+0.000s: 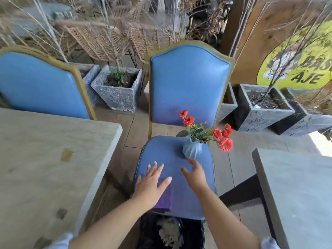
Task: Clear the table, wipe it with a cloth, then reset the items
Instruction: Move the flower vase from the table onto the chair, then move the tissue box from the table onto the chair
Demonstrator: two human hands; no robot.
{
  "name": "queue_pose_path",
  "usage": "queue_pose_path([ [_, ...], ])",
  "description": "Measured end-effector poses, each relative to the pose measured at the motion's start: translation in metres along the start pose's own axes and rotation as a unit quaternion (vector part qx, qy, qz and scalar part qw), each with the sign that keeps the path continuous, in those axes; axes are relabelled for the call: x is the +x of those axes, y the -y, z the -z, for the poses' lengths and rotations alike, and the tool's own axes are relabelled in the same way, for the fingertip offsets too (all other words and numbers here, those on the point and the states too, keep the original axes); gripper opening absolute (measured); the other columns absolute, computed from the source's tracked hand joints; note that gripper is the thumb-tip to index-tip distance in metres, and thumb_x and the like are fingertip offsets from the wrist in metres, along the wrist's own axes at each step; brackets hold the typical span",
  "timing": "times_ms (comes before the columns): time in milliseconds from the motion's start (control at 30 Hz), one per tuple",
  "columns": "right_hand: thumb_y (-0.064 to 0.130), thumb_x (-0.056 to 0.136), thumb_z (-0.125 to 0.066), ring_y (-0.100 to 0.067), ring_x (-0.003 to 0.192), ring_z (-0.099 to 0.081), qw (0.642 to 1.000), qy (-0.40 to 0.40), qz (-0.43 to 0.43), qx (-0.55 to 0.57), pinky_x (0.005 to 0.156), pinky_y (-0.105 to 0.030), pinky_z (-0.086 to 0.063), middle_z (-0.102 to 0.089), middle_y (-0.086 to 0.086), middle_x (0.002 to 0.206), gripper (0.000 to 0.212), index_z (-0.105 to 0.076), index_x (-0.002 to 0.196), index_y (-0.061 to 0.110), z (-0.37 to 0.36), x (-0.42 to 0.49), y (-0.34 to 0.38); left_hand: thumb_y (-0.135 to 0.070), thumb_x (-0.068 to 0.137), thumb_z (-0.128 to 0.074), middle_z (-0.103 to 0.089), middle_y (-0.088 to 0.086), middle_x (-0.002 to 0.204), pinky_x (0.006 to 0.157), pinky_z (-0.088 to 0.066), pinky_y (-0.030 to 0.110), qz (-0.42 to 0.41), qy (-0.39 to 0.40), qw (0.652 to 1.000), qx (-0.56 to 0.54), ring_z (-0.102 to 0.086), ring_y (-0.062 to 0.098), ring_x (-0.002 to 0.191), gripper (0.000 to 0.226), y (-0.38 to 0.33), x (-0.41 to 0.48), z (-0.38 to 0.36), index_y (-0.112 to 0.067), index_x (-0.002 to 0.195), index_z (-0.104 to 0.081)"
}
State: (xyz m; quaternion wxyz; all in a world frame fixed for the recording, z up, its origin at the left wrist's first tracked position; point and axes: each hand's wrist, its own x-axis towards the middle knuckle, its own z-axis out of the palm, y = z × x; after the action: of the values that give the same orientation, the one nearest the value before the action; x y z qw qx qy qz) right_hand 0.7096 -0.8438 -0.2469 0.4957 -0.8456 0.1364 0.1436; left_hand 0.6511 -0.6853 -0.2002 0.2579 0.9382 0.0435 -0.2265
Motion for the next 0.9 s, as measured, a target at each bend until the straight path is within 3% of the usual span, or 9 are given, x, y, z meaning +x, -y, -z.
queue_pose_path([
  [67, 0.027, 0.088, -0.060, -0.022, 0.093, -0.053, 0.998, 0.013, 0.055, -0.015, 0.064, -0.028, -0.047, -0.044, -0.002, 0.136, 0.047, -0.045, 0.132, 0.022, -0.002, -0.030, 0.019, -0.057, 0.095, -0.023, 0.006, -0.009, 0.159, 0.118, 0.000, 0.044, 0.006, -0.036, 0.999, -0.007, 0.009, 0.011, 0.146, 0.060, 0.003, -0.037, 0.011, -0.033, 0.149, -0.011],
  [100, 0.026, 0.089, -0.060, -0.024, 0.102, -0.055, 0.996, 0.018, 0.083, -0.025, 0.075, -0.032, -0.049, -0.045, -0.003, 0.135, 0.045, -0.046, 0.131, 0.021, -0.002, -0.046, 0.029, -0.056, 0.095, -0.024, 0.002, -0.008, 0.159, 0.118, -0.001, 0.043, 0.006, -0.052, 0.999, -0.016, 0.007, 0.011, 0.146, 0.060, 0.006, -0.056, 0.016, -0.032, 0.149, -0.014],
  [167, 0.022, 0.090, -0.058, -0.020, 0.119, -0.049, 0.989, 0.031, 0.136, -0.046, 0.093, -0.024, -0.039, -0.046, -0.003, 0.134, 0.043, -0.047, 0.131, 0.017, -0.004, -0.078, 0.047, -0.053, 0.096, -0.027, -0.006, -0.006, 0.159, 0.119, -0.004, 0.042, 0.000, -0.078, 0.996, -0.036, 0.001, 0.011, 0.147, 0.058, 0.013, -0.094, 0.025, -0.029, 0.148, -0.021],
  [267, 0.023, 0.091, -0.056, -0.019, 0.114, -0.052, 0.978, 0.046, 0.192, -0.075, 0.087, -0.021, -0.038, -0.046, -0.002, 0.133, 0.039, -0.049, 0.128, 0.018, -0.011, -0.130, 0.065, -0.049, 0.097, -0.033, -0.021, -0.004, 0.157, 0.118, -0.011, 0.036, -0.018, -0.114, 0.993, -0.033, -0.010, 0.013, 0.146, 0.054, 0.027, -0.148, 0.036, -0.025, 0.145, -0.031],
  [500, 0.025, 0.092, -0.055, -0.018, 0.119, -0.051, 0.959, 0.044, 0.255, -0.119, 0.095, -0.022, -0.035, -0.047, -0.003, 0.133, 0.040, -0.049, 0.130, 0.015, -0.051, -0.261, 0.065, -0.046, 0.096, -0.040, -0.038, -0.002, 0.149, 0.109, -0.025, 0.023, -0.074, -0.159, 0.985, 0.001, -0.034, 0.013, 0.137, 0.052, 0.087, -0.267, 0.052, -0.022, 0.142, -0.037],
  [667, 0.022, 0.091, -0.057, -0.027, 0.116, -0.051, 0.958, 0.010, 0.251, -0.137, 0.094, -0.028, -0.035, -0.055, -0.013, 0.123, 0.039, -0.052, 0.126, 0.007, -0.089, -0.358, 0.054, -0.047, 0.095, -0.042, -0.036, -0.002, 0.150, 0.111, -0.028, 0.027, -0.102, -0.149, 0.983, 0.033, -0.034, 0.015, 0.138, 0.053, 0.135, -0.354, 0.053, -0.020, 0.142, -0.038],
  [800, 0.023, 0.092, -0.055, -0.028, 0.121, -0.046, 0.955, 0.030, 0.257, -0.144, 0.097, -0.029, -0.034, -0.054, -0.016, 0.125, 0.038, -0.052, 0.126, 0.006, -0.114, -0.435, 0.061, -0.067, 0.080, -0.030, -0.039, -0.003, 0.148, 0.109, -0.031, 0.028, -0.107, -0.129, 0.985, 0.042, -0.040, 0.018, 0.134, 0.074, 0.169, -0.424, 0.050, -0.024, 0.140, -0.039],
  [900, 0.023, 0.092, -0.056, -0.024, 0.124, -0.045, 0.948, 0.039, 0.280, -0.149, 0.098, -0.028, -0.035, -0.054, -0.011, 0.128, 0.039, -0.051, 0.128, 0.009, -0.125, -0.482, 0.064, -0.055, 0.091, -0.040, -0.040, -0.001, 0.148, 0.106, -0.030, 0.023, -0.102, -0.139, 0.984, 0.055, -0.044, 0.018, 0.130, 0.060, 0.189, -0.466, 0.050, -0.022, 0.141, -0.039],
])
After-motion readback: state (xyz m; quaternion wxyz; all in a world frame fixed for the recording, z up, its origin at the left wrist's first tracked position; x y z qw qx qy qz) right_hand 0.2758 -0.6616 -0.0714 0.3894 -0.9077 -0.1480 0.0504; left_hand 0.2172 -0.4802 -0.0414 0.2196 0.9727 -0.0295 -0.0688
